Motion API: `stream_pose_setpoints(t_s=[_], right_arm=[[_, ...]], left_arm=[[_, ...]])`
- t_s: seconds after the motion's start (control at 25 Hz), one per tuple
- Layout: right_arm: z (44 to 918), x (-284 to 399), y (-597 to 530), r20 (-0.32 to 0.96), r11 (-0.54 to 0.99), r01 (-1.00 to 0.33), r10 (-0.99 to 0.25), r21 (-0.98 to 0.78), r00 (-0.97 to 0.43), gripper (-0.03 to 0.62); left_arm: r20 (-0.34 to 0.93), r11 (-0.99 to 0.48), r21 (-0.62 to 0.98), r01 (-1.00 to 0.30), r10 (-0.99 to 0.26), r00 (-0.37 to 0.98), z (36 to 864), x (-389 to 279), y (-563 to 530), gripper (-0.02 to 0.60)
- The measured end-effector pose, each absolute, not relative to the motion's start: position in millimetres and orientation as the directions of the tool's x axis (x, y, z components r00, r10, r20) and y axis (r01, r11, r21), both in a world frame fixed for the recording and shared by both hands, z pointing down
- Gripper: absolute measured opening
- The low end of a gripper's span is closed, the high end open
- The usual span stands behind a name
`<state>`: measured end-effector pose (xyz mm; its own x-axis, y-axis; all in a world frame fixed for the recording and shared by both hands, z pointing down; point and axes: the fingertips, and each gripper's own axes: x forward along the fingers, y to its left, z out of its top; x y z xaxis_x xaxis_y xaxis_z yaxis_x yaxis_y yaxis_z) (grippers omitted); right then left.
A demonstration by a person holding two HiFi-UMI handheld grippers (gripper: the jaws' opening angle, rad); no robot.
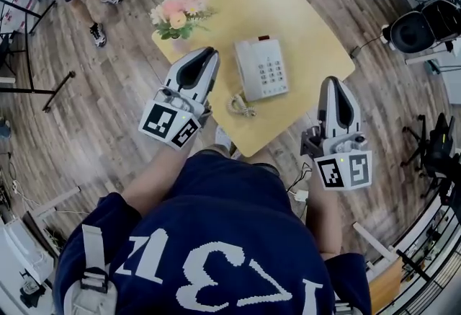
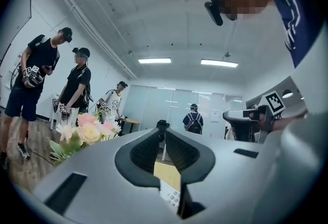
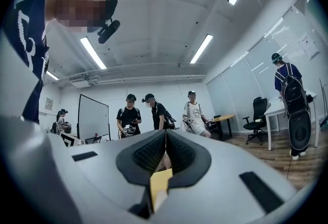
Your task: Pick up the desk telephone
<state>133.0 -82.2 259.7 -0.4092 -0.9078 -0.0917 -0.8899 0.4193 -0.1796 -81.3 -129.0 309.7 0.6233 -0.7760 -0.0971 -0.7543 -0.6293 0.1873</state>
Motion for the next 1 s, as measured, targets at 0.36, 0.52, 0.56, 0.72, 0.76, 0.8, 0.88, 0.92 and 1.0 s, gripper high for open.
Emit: stream_pose_setpoints(t_s=[0.36,0.52,0.56,0.72,0.76,0.8,0.88,0.92,1.0], right_arm=[[293.5,145.5,-140.6,-0.004,0.512,-0.833,-0.852,-0.210,-0.523,0.026],[317.2,153.3,-169.6,0.048,0.547,-0.807,-0.821,-0.220,-0.569,0.026],[327.1,154.1,-177.7,0.072,0.558,-0.796,-0.807,-0.234,-0.587,0.028],[372.2,152.5,-205.8,0.163,0.603,-0.765,-0.751,-0.226,-0.640,0.028],[384.1,151.4,-211.9,0.187,0.612,-0.760,-0.738,-0.219,-0.649,0.028],[397.0,150.3,-217.5,0.213,0.618,-0.753,-0.723,-0.224,-0.657,0.028],[427.1,147.4,-225.5,0.275,0.625,-0.734,-0.680,-0.268,-0.679,0.029],[444.0,145.6,-227.6,0.308,0.626,-0.721,-0.652,-0.298,-0.693,0.030],[479.6,141.2,-228.7,0.371,0.624,-0.693,-0.586,-0.362,-0.721,0.055]], left_arm=[[0.004,-0.545,0.240,-0.803,-0.827,0.563,351.8,-63.8,-161.4,0.029],[0.038,-0.494,0.256,-0.831,-0.854,0.519,371.7,-58.7,-175.6,0.035],[0.062,-0.490,0.272,-0.828,-0.850,0.523,381.7,-54.9,-180.0,0.069],[0.194,-0.477,0.358,-0.803,-0.803,0.564,433.9,-37.4,-193.9,0.212],[0.220,-0.475,0.373,-0.797,-0.790,0.573,444.8,-33.4,-196.0,0.216],[0.241,-0.470,0.384,-0.795,-0.780,0.578,454.5,-30.0,-197.8,0.221],[0.282,-0.452,0.411,-0.792,-0.763,0.582,475.4,-24.4,-200.3,0.243],[0.307,-0.433,0.436,-0.789,-0.753,0.583,488.1,-22.3,-200.6,0.261],[0.361,-0.373,0.507,-0.777,-0.726,0.585,515.8,-19.5,-198.8,0.285]])
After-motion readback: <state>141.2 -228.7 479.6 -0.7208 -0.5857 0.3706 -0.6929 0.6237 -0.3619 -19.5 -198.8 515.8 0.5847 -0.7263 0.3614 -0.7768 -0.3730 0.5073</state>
